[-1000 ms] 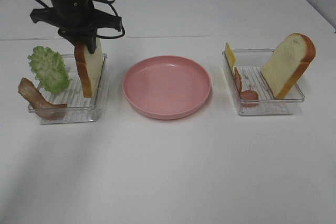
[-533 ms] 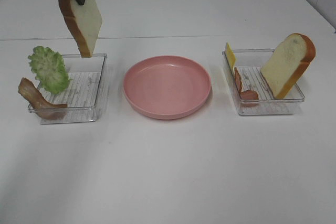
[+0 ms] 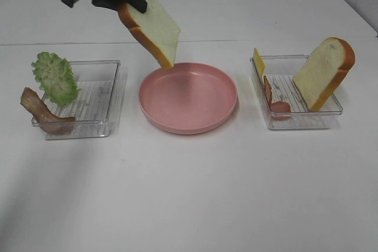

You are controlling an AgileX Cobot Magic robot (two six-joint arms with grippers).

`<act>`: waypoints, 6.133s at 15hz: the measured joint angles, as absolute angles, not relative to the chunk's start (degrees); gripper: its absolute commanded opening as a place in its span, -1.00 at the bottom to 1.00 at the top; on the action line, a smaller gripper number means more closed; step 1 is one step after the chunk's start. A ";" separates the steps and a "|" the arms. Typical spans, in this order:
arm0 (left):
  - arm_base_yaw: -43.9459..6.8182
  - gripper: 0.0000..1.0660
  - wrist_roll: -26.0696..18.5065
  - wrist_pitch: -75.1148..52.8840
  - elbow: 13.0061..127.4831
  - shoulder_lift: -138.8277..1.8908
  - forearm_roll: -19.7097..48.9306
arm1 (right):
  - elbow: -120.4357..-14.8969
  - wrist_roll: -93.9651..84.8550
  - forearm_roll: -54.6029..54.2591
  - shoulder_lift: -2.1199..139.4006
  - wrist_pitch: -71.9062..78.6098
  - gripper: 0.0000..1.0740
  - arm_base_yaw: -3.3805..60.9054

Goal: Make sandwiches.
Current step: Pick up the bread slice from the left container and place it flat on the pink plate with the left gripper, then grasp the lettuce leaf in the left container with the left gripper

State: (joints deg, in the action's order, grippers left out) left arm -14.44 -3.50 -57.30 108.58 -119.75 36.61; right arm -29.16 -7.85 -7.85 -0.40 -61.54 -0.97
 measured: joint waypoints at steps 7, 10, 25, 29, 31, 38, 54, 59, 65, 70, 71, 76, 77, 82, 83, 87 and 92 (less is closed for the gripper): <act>-14.44 -1.00 -14.55 -56.55 108.58 -133.96 58.96 | -29.16 -7.85 -8.25 -0.40 -61.54 0.45 -0.97; -14.44 -1.00 -16.10 -56.09 108.58 -137.34 62.11 | -29.16 -7.85 -8.25 -0.40 -61.54 0.45 -0.97; -16.21 -0.82 -13.52 -53.40 108.58 -138.66 61.36 | -29.16 -7.85 -8.31 -0.40 -61.54 0.45 -0.97; -17.30 -0.76 -13.52 -52.94 108.58 -138.71 59.76 | -29.16 -7.85 -8.42 -0.40 -61.54 0.45 -0.97; -17.76 -0.62 -13.46 -52.65 108.58 -138.71 59.76 | -29.16 -7.85 -8.59 -0.40 -61.54 0.45 -0.97; -17.88 0.36 -13.12 -51.97 108.58 -139.29 58.96 | -29.16 -7.85 -8.65 -0.40 -61.54 0.45 -0.97; -17.88 0.53 -7.28 -50.53 108.58 -126.97 26.30 | -29.16 -7.85 -8.65 -0.40 -61.54 0.45 -0.97; -17.88 0.50 2.52 -54.72 108.58 -118.95 5.96 | -29.16 -7.85 -8.65 -0.40 -61.54 0.45 -0.97; -15.13 0.42 11.63 -60.39 108.58 -116.77 -6.42 | -29.16 -7.85 -8.65 -0.40 -61.54 0.45 -0.97; -7.91 0.42 12.09 -61.82 108.58 -119.29 -2.06 | -29.16 -7.85 -8.65 -0.40 -61.54 0.45 -0.97; -7.28 0.42 12.09 -61.88 108.58 -120.09 -1.72 | -29.16 -7.85 -8.65 -0.40 -61.54 0.45 -0.97; -5.39 0.39 12.03 -61.88 108.58 -125.36 0.69 | -29.16 -7.85 -8.65 -0.40 -61.54 0.45 -0.97; -5.33 0.38 11.97 -61.82 108.58 -126.57 0.69 | -29.16 -7.85 -8.65 -0.40 -61.54 0.45 -0.97; -5.33 0.09 11.12 -61.65 108.58 -131.44 0.80 | -29.16 -7.85 -8.65 -0.40 -61.54 0.45 -0.97; -5.33 -0.03 10.94 -61.54 108.58 -131.61 0.74 | -29.16 -7.85 -8.65 -0.40 -61.54 0.45 -0.97; -5.33 -0.33 10.83 -61.13 108.58 -131.61 0.69 | -29.16 -7.85 -8.65 -0.40 -61.54 0.45 -0.97; -5.33 -0.98 10.77 -61.13 108.58 -131.61 -0.80 | -29.16 -7.85 -8.65 -0.40 -61.54 0.45 -0.97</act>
